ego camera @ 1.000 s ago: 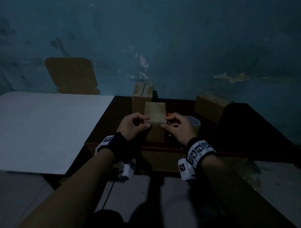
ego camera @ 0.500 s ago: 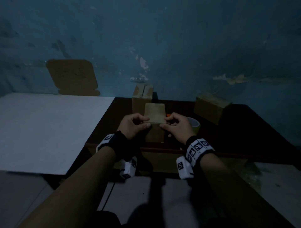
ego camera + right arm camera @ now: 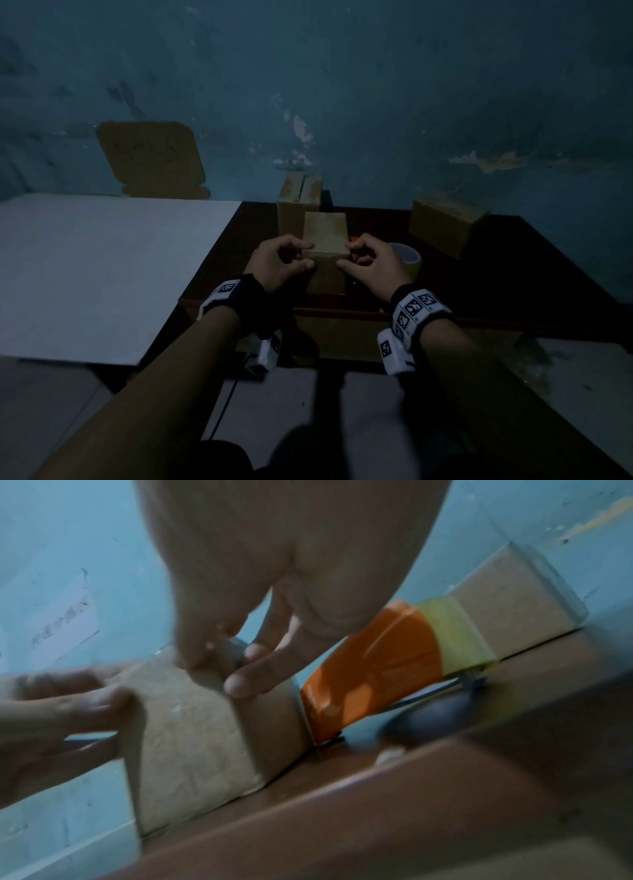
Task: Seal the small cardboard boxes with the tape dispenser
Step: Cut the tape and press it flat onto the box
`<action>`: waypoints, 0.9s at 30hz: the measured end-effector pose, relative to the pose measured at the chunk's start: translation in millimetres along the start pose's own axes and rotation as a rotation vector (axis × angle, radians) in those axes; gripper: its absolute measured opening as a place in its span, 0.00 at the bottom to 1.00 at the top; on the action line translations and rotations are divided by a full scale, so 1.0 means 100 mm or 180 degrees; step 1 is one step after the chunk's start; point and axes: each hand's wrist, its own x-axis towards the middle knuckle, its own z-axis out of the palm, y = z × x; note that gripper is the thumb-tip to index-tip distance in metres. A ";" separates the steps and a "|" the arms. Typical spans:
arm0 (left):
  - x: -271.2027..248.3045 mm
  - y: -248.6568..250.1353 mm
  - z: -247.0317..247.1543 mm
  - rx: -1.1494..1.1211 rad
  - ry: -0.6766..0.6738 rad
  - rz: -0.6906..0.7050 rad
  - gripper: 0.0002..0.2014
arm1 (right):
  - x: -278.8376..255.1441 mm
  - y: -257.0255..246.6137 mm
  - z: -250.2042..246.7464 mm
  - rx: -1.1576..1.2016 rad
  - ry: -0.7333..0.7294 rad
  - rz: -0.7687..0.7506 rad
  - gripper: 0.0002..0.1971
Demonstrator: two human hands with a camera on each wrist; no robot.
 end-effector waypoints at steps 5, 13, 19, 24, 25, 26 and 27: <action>0.01 0.13 -0.03 -0.1004 -0.0049 -0.0645 0.12 | 0.03 -0.07 -0.05 0.0234 -0.0089 0.0427 0.09; 0.04 0.19 -0.02 -0.0531 -0.0101 -0.0458 0.08 | 0.01 -0.16 -0.02 0.0110 -0.0066 0.0286 0.12; 0.04 0.07 0.04 -0.0187 0.0107 -0.0155 0.08 | -0.02 -0.08 0.03 -0.0017 0.0109 0.0047 0.13; 0.02 0.04 0.11 0.0068 0.0275 0.0053 0.10 | 0.02 0.01 0.06 -0.0292 0.0279 -0.0108 0.12; 0.01 0.04 0.13 0.0094 0.0315 0.0088 0.10 | 0.02 0.03 0.08 -0.0283 0.0279 -0.0096 0.12; 0.01 0.05 0.14 0.0099 0.0350 0.0099 0.11 | 0.02 0.04 0.09 -0.0271 0.0284 -0.0086 0.12; 0.00 0.06 0.15 0.0093 0.0372 0.0090 0.11 | 0.02 0.04 0.10 -0.0265 0.0290 -0.0088 0.12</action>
